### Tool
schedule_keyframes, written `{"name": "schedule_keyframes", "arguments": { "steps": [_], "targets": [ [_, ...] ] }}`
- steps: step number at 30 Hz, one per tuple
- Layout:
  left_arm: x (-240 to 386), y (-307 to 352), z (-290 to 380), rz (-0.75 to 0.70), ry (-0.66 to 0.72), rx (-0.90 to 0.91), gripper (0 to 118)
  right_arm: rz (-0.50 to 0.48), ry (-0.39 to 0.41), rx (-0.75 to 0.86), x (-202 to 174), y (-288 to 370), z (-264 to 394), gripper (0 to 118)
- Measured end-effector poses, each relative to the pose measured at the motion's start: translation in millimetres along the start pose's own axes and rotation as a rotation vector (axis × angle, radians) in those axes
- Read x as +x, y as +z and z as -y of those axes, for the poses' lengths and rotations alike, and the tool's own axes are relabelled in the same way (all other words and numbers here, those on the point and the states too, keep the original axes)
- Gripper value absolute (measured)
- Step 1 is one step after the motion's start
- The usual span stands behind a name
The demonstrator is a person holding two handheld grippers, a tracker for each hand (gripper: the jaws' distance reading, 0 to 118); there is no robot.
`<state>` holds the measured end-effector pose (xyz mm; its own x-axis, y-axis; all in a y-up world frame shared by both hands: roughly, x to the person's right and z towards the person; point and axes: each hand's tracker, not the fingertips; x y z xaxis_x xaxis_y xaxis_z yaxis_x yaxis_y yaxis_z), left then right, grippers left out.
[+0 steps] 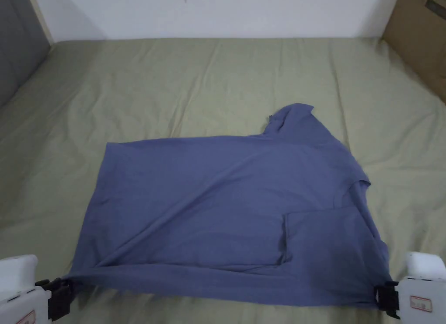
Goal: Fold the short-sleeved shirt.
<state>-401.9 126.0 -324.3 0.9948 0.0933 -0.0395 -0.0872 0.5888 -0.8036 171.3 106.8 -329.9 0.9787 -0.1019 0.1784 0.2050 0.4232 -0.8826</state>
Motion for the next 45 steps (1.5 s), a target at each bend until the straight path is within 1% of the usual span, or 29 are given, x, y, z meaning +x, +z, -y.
{"name": "schedule_keyframes", "arguments": {
  "steps": [3, 5, 8, 11, 12, 13, 14, 16, 17, 18, 22, 24, 25, 26, 27, 28, 29, 32, 33, 35, 36, 37, 38, 39, 40, 41, 42, 43, 45],
  "targets": [
    [7, 9, -14, 0.002, -0.031, 0.016, 7, -0.075, -0.111, 0.068, 2, 25, -14, 8],
    [15, 14, -30, -0.004, -0.052, 0.029, 7, -0.124, -0.124, 0.082, 3, 37, -31, 8],
    [16, 4, -61, -0.007, -0.072, 0.054, 7, -0.137, -0.140, 0.121, 0, 43, -66, 8],
    [18, -24, -96, 0.005, -0.089, 0.030, 8, -0.115, -0.158, 0.132, -5, 21, -112, 8],
    [18, -34, -103, 0.006, -0.088, 0.022, 19, -0.102, -0.176, 0.126, -7, 10, -126, 8],
    [21, -47, -112, 0.003, -0.084, 0.021, 40, -0.104, -0.176, 0.104, -9, -6, -137, 10],
    [20, -59, -117, -0.005, -0.075, 0.011, 58, -0.087, -0.182, 0.059, -11, -22, -148, 18],
    [15, -72, -122, -0.079, -0.059, -0.045, 75, -0.008, -0.184, 0.006, -15, -38, -161, 33],
    [13, -74, -123, -0.073, -0.052, -0.045, 89, 0.024, -0.186, 0.008, -16, -38, -162, 62],
    [9, -70, -120, -0.073, -0.033, -0.030, 91, 0.009, -0.184, 0.030, -17, -34, -163, 89],
    [-14, -42, -97, -0.048, 0.046, 0.002, 92, -0.029, -0.159, 0.148, -7, 6, -144, 91],
    [-23, -25, -75, -0.036, 0.090, 0.001, 88, -0.044, -0.151, 0.179, 2, 28, -124, 90],
    [-24, -19, -67, -0.005, 0.116, -0.002, 77, -0.051, -0.146, 0.195, 4, 36, -111, 89],
    [-25, -13, -56, 0.022, 0.126, -0.002, 49, -0.051, -0.142, 0.192, 4, 40, -102, 80],
    [-25, -9, -46, 0.036, 0.131, -0.004, 4, -0.056, -0.129, 0.192, 4, 45, -86, 43],
    [-24, -9, -35, 0.032, 0.133, -0.010, 0, -0.050, -0.133, 0.192, 3, 47, -66, 7],
    [-20, -8, -29, 0.031, 0.135, -0.008, 0, -0.029, -0.178, 0.152, 3, 43, -51, 1],
    [-11, -17, -22, 0.057, 0.092, -0.035, 1, -0.104, -0.241, 0.092, 4, 36, -26, 1],
    [-6, -24, -29, 0.059, 0.090, -0.031, 16, -0.096, -0.255, 0.091, 3, 34, -19, 1],
    [-3, -37, -41, 0.066, 0.106, -0.030, 82, -0.094, -0.265, 0.070, 3, 27, -17, 1],
    [-2, -48, -47, 0.073, 0.118, -0.038, 108, -0.094, -0.274, 0.073, 3, 27, -13, 1],
    [-2, -62, -54, 0.081, 0.124, -0.038, 110, -0.109, -0.278, 0.075, 3, 27, -11, 1],
    [-1, -74, -55, 0.074, 0.126, -0.037, 104, -0.119, -0.282, 0.074, 3, 27, -12, 1],
    [1, -84, -56, 0.040, 0.139, -0.053, 79, -0.119, -0.291, 0.080, 2, 28, -13, 1],
    [1, -94, -54, 0.013, 0.133, -0.100, 64, -0.120, -0.295, 0.092, 2, 29, -14, 3],
    [9, -102, -54, -0.055, 0.114, -0.160, 61, -0.126, -0.289, 0.099, 3, 29, -15, 13],
    [13, -94, -52, -0.087, 0.088, -0.083, 44, -0.121, -0.284, 0.099, 2, 28, -20, 47],
    [15, -86, -54, -0.063, 0.080, -0.067, 19, -0.119, -0.281, 0.099, 3, 26, -27, 75],
    [7, -85, -58, -0.019, 0.109, -0.047, 6, -0.112, -0.252, 0.102, 5, 14, -44, 85]
  ]
}}
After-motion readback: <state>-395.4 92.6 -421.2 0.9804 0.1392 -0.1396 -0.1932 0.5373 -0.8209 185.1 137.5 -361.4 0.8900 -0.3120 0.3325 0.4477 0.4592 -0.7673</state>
